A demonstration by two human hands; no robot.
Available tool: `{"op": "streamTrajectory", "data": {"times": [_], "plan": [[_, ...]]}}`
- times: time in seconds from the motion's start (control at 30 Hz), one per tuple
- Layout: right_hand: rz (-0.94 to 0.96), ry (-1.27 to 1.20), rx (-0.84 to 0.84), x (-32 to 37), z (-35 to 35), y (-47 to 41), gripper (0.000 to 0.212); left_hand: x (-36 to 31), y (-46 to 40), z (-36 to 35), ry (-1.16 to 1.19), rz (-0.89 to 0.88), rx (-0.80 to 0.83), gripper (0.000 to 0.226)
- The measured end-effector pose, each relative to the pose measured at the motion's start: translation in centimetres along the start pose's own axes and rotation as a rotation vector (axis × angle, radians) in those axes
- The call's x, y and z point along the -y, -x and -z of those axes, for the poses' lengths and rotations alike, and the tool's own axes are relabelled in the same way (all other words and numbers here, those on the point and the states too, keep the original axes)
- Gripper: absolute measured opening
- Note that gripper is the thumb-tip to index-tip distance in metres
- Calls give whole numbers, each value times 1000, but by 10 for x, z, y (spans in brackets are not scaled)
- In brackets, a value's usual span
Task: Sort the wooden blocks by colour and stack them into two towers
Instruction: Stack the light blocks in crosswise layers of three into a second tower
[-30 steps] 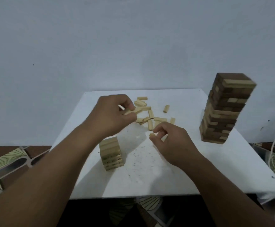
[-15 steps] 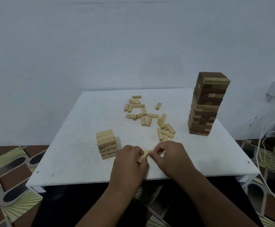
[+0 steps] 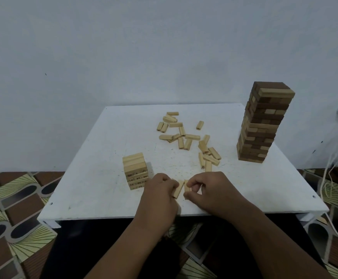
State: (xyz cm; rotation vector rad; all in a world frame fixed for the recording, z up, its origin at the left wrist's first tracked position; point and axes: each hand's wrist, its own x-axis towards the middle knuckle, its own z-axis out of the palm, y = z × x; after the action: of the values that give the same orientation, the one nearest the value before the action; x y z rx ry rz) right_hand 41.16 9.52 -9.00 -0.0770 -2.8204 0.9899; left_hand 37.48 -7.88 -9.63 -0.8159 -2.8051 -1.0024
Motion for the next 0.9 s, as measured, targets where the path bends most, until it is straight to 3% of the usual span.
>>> {"op": "streamTrajectory", "data": {"times": [0.13,0.4,0.57,0.9], "plan": [[74,22,49,0,1,-1,35,-2,2,4,82,-12,10,39],[97,0,114,-2,-1,-3,43,7,0,13,150,-30,72,47],[87,12,125,1,-3,-4,41,7,0,13,206,19,97,71],[103,14,135,2,-4,-3,43,9,0,10,228,21,133,76]]}}
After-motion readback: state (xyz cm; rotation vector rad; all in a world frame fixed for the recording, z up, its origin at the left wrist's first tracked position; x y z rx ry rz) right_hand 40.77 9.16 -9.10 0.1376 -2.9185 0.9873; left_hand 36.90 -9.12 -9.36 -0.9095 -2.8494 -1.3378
